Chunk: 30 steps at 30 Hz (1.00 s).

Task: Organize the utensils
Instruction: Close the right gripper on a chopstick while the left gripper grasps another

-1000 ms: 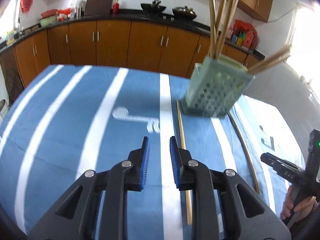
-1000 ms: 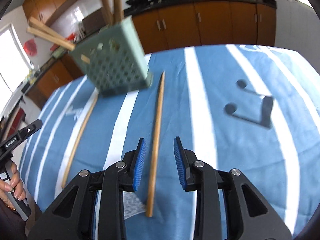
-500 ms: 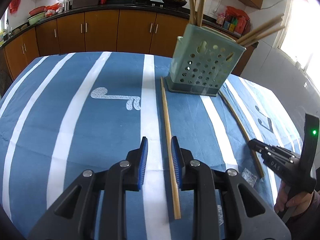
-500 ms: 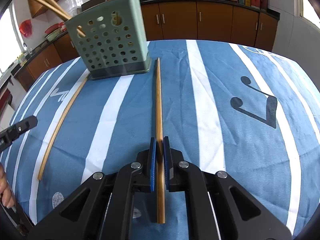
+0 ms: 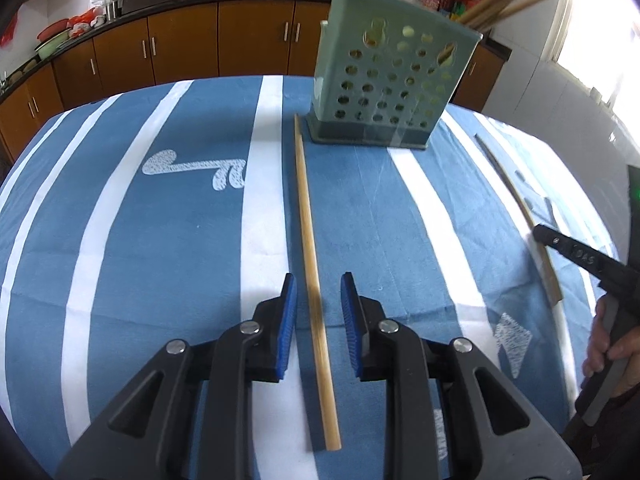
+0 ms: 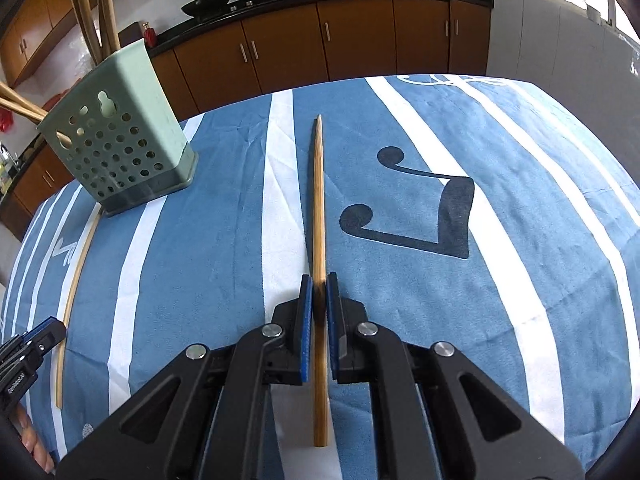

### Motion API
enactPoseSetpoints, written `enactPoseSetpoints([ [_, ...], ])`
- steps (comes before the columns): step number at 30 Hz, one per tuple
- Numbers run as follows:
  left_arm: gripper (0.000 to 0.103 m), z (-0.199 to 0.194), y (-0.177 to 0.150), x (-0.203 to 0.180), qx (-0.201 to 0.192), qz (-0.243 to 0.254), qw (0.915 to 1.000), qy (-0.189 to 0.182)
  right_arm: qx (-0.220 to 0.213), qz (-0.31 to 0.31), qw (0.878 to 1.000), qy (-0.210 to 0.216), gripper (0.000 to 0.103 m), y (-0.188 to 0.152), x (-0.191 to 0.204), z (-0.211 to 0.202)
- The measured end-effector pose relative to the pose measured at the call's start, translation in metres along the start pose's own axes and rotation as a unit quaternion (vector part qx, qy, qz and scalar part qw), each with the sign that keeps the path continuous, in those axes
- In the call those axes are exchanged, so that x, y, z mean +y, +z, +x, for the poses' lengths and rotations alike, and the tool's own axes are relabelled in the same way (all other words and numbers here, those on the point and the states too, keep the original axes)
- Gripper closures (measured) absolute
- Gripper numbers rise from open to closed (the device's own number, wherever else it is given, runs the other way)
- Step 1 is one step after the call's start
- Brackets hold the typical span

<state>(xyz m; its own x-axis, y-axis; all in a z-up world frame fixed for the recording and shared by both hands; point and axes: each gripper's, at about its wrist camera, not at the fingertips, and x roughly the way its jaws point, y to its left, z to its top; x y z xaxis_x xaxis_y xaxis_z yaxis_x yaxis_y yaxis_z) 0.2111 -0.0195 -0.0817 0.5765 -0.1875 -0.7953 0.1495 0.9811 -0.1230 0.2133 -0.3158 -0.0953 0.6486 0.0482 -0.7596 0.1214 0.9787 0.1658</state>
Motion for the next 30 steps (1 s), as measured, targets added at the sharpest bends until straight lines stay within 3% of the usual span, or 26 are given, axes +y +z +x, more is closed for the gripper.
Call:
enactPoseSetpoints([
  [5,0.095,0.006,0.002,-0.003,-0.009,0.010,0.9995,0.029,-0.001,-0.006,1.000,0.000,0.095,0.001,0.001,0.001],
  [17,0.095,0.011,0.025,0.056,-0.017,-0.046,0.9967,0.064,0.000,-0.043,0.999,0.032,0.095,0.003,0.021,0.003],
  [30,0.094,0.021,0.036,0.061,-0.029,-0.037,0.9971,0.059,-0.004,-0.074,0.997,0.024,0.095,0.009,0.035,0.011],
])
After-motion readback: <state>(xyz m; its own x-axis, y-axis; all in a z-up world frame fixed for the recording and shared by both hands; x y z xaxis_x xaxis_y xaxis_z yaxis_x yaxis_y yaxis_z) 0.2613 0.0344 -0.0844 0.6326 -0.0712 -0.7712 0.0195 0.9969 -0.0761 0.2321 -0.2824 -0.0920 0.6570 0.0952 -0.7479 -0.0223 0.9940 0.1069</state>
